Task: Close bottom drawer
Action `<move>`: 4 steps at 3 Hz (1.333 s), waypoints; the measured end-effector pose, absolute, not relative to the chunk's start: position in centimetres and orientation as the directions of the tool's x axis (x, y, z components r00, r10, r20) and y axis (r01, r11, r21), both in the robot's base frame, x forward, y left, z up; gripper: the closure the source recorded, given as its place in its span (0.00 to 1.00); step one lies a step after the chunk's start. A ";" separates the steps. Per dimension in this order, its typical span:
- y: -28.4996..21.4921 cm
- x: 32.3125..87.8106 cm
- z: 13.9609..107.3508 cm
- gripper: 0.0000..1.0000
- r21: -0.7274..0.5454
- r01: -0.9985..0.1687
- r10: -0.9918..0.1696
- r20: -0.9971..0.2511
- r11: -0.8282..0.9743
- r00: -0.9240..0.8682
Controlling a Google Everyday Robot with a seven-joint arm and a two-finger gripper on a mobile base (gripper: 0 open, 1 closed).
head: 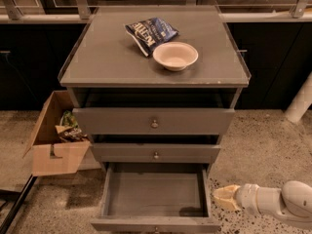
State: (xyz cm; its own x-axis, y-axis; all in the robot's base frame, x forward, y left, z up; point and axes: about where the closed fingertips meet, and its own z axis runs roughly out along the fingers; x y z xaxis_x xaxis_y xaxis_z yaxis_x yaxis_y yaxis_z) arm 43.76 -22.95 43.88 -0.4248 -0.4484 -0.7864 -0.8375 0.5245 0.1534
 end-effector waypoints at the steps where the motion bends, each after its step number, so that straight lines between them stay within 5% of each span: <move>1: -23.3 43.5 41.6 1.00 0.178 -0.821 -0.430 -0.781 0.543 -0.453; 4: -26.3 42.9 31.3 1.00 0.214 -0.741 -0.386 -0.743 0.636 -0.546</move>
Offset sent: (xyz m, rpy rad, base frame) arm -0.0051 -0.0418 -0.1108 -0.0024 0.0506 -0.1657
